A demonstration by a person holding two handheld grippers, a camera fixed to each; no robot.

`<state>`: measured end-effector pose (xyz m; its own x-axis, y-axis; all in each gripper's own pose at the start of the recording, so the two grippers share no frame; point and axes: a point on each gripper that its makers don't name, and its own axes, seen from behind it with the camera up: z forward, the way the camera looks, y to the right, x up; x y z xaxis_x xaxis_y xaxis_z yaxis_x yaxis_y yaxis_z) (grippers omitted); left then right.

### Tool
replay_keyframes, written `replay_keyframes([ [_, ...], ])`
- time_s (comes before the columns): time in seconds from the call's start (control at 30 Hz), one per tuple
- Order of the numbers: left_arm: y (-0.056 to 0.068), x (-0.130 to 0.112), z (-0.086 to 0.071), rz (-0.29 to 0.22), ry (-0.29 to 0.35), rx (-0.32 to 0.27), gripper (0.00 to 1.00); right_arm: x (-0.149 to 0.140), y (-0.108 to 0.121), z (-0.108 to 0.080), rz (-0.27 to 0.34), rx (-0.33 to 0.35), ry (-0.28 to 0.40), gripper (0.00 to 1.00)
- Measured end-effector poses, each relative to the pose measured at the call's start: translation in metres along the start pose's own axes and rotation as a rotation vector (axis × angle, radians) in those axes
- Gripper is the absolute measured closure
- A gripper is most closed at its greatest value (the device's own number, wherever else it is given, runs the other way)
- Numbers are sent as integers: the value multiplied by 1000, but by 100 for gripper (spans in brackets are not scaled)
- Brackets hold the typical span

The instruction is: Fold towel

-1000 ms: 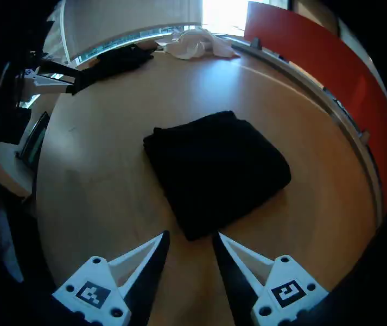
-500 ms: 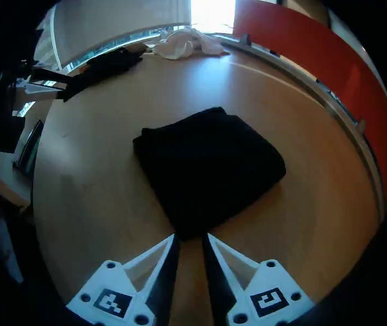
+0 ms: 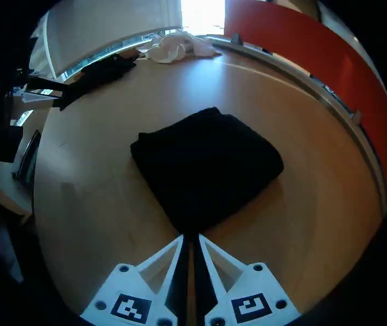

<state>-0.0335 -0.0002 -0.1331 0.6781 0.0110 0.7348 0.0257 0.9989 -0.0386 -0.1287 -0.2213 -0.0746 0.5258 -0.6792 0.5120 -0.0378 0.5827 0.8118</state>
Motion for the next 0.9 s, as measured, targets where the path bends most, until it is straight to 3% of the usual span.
replay_keyframes([
  [0.2, 1, 1, 0, -1, 2, -4, 5, 8, 5, -10, -14, -11, 10, 96],
  [0.43, 5, 8, 0, -1, 16, -13, 5, 41, 14, -31, -36, -28, 56, 96],
  [0.9, 13, 30, -6, 10, 59, -35, 5, 129, 39, -99, -61, -82, 180, 96],
])
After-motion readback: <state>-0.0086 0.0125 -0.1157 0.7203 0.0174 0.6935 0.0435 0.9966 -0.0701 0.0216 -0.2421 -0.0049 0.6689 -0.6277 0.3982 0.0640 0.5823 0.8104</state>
